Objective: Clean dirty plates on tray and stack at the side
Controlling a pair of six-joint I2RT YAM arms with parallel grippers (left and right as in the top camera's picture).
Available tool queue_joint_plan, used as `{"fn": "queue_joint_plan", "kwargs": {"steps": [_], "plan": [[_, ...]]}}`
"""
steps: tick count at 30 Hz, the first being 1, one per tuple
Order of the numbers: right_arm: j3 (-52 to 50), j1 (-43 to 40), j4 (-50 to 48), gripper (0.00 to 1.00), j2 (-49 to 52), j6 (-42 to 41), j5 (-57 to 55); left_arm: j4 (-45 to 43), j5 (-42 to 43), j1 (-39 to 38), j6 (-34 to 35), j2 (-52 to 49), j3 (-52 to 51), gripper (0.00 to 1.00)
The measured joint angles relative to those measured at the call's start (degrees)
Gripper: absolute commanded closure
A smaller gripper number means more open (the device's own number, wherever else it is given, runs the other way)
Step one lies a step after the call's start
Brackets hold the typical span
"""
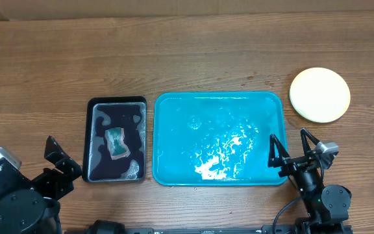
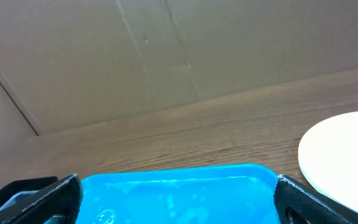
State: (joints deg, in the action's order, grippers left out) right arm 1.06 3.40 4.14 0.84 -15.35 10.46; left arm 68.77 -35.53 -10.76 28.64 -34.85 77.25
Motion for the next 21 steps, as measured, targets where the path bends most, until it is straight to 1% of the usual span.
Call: {"fn": "queue_joint_plan", "kwargs": {"steps": [3, 6, 7, 11, 14, 17, 21], "plan": [[0.0, 0.0, 0.0, 0.0, 0.0, 0.0, 0.0, -1.7, 2.9, 3.8, 0.0, 0.1, -0.4, 0.0], [0.0, 0.0, 0.0, 0.0, 0.0, 0.0, 0.0, -8.0, 7.3, 8.9, 0.0, 1.4, -3.7, 0.0], [0.0, 0.0, 0.0, 0.0, 0.0, 0.0, 0.0, -11.6, 9.2, 10.3, 0.0, 2.4, -5.7, 0.0], [0.0, 0.0, 0.0, 0.0, 0.0, 0.0, 0.0, -25.4, 15.4, 12.8, 0.2, 9.6, -17.1, 0.0], [0.0, 0.0, 0.0, 0.0, 0.0, 0.0, 0.0, -38.1, 19.0, 13.1, 0.2, 16.5, -27.6, 0.0], [0.0, 0.0, 0.0, 0.0, 0.0, 0.0, 0.0, -46.5, 21.6, 13.1, 0.2, 22.8, -37.6, 0.0], [0.0, 0.0, 0.0, 0.0, 0.0, 0.0, 0.0, -56.7, 23.9, 13.1, 0.2, 27.6, -48.0, 0.0]]}}
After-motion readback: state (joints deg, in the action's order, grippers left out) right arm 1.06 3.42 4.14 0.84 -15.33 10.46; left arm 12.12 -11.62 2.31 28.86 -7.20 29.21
